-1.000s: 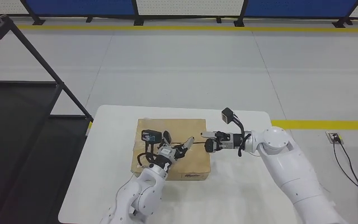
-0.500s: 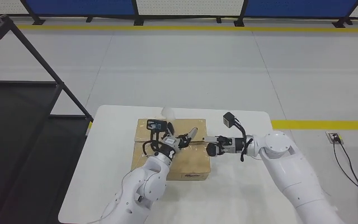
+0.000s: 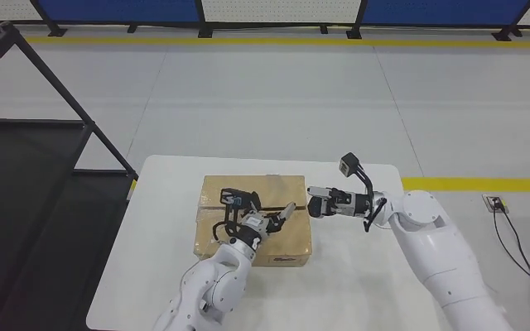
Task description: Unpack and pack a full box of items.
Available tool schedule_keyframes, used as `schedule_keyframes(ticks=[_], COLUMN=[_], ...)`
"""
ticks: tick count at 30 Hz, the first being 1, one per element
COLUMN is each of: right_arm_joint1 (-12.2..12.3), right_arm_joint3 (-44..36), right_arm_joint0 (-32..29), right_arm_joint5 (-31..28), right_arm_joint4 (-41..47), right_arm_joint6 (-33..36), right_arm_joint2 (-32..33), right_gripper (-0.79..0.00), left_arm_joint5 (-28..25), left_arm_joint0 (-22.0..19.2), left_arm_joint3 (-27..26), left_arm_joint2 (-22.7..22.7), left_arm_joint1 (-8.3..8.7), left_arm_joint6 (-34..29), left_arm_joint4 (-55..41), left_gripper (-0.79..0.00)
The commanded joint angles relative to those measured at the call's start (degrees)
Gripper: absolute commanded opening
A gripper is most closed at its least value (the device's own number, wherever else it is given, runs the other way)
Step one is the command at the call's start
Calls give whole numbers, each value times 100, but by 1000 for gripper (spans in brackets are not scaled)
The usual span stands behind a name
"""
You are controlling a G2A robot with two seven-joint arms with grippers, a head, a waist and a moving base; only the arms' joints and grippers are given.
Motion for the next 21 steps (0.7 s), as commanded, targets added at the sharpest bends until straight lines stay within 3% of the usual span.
schedule_keyframes(ticks=[1,11,15,21], right_arm_joint1=[-10,-112,-173,-274], right_arm_joint3=[30,-55,-89,-161], right_arm_joint0=[48,96,203,506], right_arm_joint5=[29,-36,-86,-109], right_arm_joint4=[-27,131,126,-234], right_arm_joint6=[-1,-155,-333,-1013], right_arm_joint2=[-45,-314,-444,-654], right_gripper=[0,0,0,0], left_arm_joint5=[-51,-104,-56,-424], left_arm_joint0=[110,517,777,1026], left_arm_joint3=[-122,-934,-1139,-1041], left_arm_joint2=[-15,-449,-1253,-2562], left_arm_joint1=[11,33,91,204], left_arm_joint6=[-21,401,484,-478], left_arm_joint4=[74,-217,-915,-2823], left_gripper=[0,0,0,0])
